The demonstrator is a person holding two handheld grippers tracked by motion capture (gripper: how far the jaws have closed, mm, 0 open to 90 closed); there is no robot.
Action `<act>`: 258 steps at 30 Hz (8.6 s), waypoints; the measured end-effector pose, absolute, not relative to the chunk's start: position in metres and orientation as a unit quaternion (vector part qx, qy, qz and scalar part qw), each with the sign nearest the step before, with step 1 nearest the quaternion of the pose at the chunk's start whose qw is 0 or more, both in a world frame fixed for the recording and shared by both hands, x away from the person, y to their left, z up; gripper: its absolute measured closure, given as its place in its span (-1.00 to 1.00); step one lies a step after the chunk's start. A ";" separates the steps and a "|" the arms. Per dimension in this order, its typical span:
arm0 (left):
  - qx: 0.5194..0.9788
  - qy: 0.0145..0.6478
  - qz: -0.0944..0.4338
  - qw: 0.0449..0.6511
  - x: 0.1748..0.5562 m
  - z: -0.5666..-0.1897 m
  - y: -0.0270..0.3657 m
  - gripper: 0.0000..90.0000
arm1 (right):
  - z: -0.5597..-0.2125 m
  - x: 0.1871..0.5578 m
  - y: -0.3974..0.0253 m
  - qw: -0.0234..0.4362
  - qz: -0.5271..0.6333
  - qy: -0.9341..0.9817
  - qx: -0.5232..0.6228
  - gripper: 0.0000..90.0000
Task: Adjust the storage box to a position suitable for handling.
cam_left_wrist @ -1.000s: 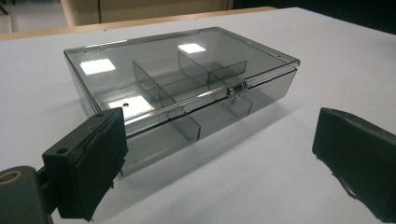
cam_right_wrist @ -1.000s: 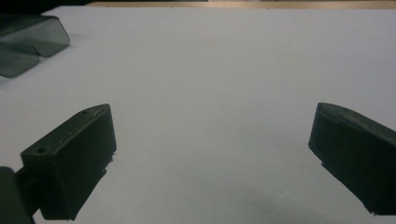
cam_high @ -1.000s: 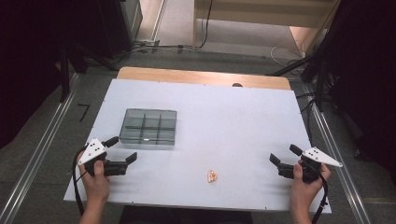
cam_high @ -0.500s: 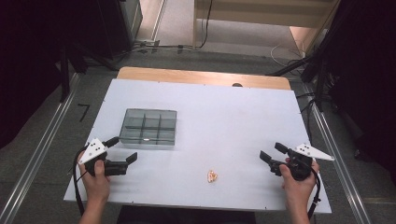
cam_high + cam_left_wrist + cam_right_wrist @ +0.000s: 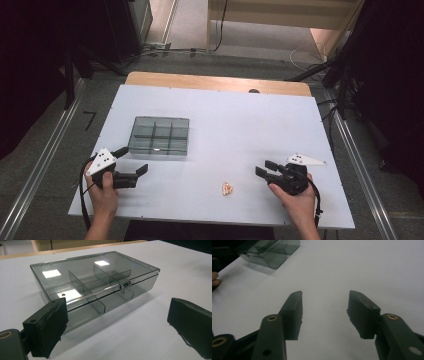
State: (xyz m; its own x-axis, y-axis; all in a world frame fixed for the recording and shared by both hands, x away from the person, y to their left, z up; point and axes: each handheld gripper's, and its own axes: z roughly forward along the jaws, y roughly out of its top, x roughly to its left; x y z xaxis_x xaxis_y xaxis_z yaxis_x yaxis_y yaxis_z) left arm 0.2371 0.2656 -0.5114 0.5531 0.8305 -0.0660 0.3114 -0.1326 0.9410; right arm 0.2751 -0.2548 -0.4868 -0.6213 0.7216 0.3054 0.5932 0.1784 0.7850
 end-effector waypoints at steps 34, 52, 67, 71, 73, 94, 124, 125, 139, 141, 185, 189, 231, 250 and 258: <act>0.719 0.397 0.250 0.513 0.237 -0.511 0.263 -0.94 | -0.512 0.260 -0.194 -0.086 0.428 0.795 0.421 0.62; 0.719 0.397 0.251 0.512 0.238 -0.512 0.262 -0.94 | -0.513 0.259 -0.189 -0.112 0.440 0.797 0.398 0.94; 0.719 0.397 0.250 0.514 0.238 -0.512 0.262 -0.94 | -0.513 0.242 -0.163 -0.147 0.439 0.819 0.339 0.94; 0.719 0.396 0.250 0.514 0.237 -0.512 0.262 -0.94 | -0.515 0.241 -0.162 -0.143 0.434 0.821 0.343 0.94; 0.719 0.397 0.250 0.514 0.237 -0.512 0.262 -0.94 | -0.516 0.243 -0.163 -0.145 0.434 0.819 0.347 0.93; 0.719 0.398 0.252 0.512 0.237 -0.511 0.262 -0.94 | -0.507 0.255 -0.199 0.035 0.489 0.803 0.339 -0.04; 0.699 0.427 0.217 0.532 0.249 -0.487 0.271 -0.93 | -0.495 0.270 -0.301 0.114 0.509 0.756 0.395 -0.83; 0.700 0.429 0.215 0.528 0.250 -0.486 0.272 -0.93 | -0.495 0.270 -0.304 0.117 0.509 0.756 0.395 -0.83; 0.687 0.472 0.201 0.514 0.275 -0.464 0.277 -0.71 | -0.497 0.271 -0.339 0.153 0.506 0.742 0.412 -0.88; 0.686 0.479 0.201 0.510 0.280 -0.462 0.279 -0.67 | -0.498 0.271 -0.342 0.155 0.507 0.741 0.411 -0.94; 0.706 0.562 0.131 0.410 0.412 -0.477 0.318 1.00 | -0.505 0.271 -0.353 0.146 0.545 0.711 0.421 -1.00; 0.707 0.563 0.132 0.408 0.414 -0.478 0.316 1.00 | -0.505 0.271 -0.353 0.146 0.545 0.711 0.420 -1.00; 0.688 0.553 0.109 0.458 0.366 -0.488 0.250 1.00 | -0.505 0.271 -0.350 0.147 0.538 0.717 0.418 -1.00; 0.693 0.536 0.097 0.472 0.351 -0.493 0.217 1.00 | -0.506 0.271 -0.350 0.148 0.537 0.718 0.417 -1.00; 0.673 0.532 0.110 0.501 0.341 -0.485 0.219 1.00 | -0.506 0.271 -0.350 0.150 0.537 0.718 0.416 -1.00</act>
State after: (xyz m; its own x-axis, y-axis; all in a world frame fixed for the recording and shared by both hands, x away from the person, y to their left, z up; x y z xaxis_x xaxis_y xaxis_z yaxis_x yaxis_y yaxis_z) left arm 0.3413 0.2191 -0.4846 0.4093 0.8272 -0.3849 0.6059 0.0690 0.7926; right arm 0.2711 -0.3500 -0.5058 -0.6092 0.7584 0.2317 0.4367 0.0770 0.8963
